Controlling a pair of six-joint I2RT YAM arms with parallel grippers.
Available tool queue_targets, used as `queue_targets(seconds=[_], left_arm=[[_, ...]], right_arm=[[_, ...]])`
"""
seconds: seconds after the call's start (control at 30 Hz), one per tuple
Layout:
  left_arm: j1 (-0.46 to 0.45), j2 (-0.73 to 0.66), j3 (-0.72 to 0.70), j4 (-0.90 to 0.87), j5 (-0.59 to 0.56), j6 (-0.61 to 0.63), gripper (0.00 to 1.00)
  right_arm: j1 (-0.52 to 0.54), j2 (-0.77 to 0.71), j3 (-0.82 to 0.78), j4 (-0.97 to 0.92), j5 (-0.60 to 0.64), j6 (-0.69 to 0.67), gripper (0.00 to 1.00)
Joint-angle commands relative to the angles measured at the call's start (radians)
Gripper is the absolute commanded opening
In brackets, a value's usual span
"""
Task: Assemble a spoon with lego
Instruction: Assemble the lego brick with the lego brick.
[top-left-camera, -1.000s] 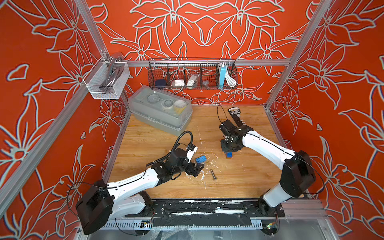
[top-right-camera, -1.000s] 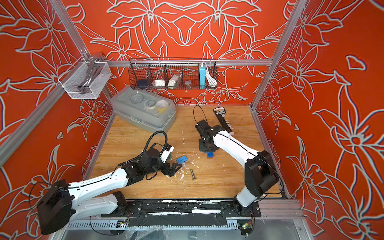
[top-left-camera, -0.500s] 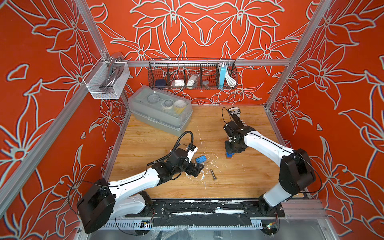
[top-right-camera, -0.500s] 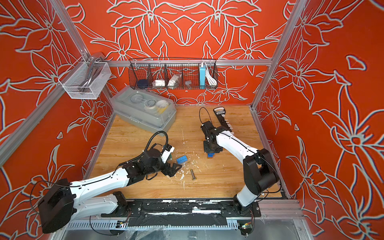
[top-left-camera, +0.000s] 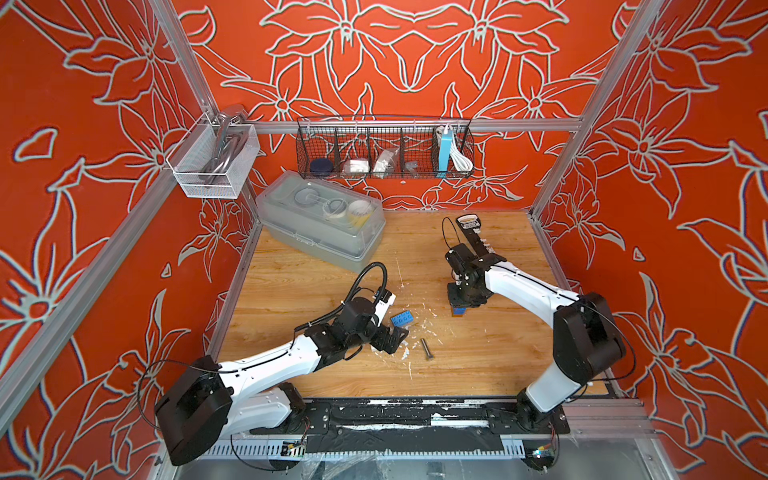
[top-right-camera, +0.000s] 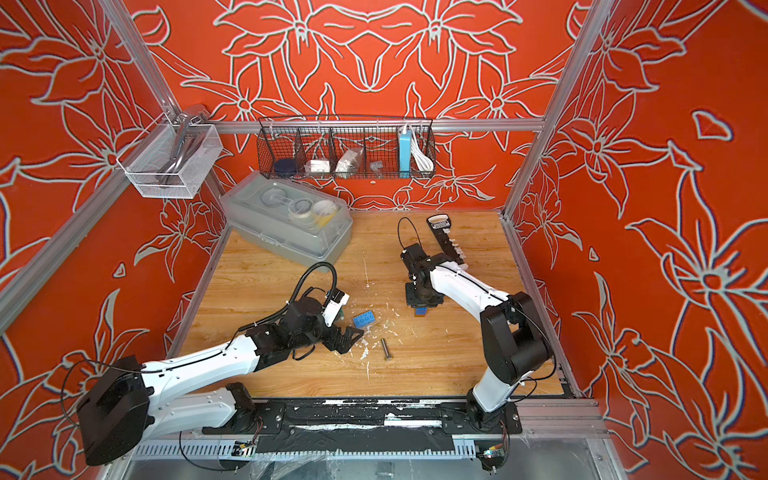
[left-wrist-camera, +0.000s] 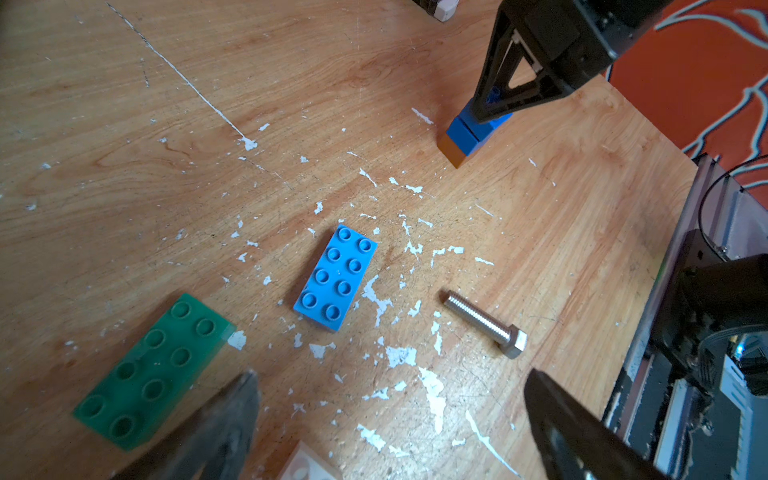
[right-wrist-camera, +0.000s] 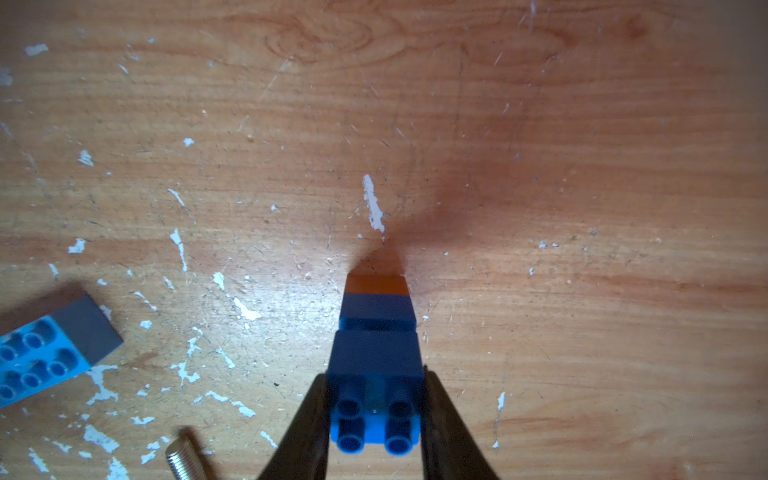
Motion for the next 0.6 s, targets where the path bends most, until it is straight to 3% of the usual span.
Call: queue_targets(seconds=[0.0,0.27,0.57], left_arm=[[-0.007,0.006,0.008,0.011,-0.003,0.015,0.98],[-0.006,0.006,0.008,0.004,-0.017,0.016,0.98],[-0.007,0.0,0.005,-0.003,-0.028,0.019,0.98]], right_arm=[[-0.008,0.035,-0.032,0.007,-0.009,-0.007,0.22],[-0.007,0.136,-0.059,0.026,0.013,0.016,0.22],[-0.003,0.165,-0.08,0.093,-0.125,0.027,0.23]])
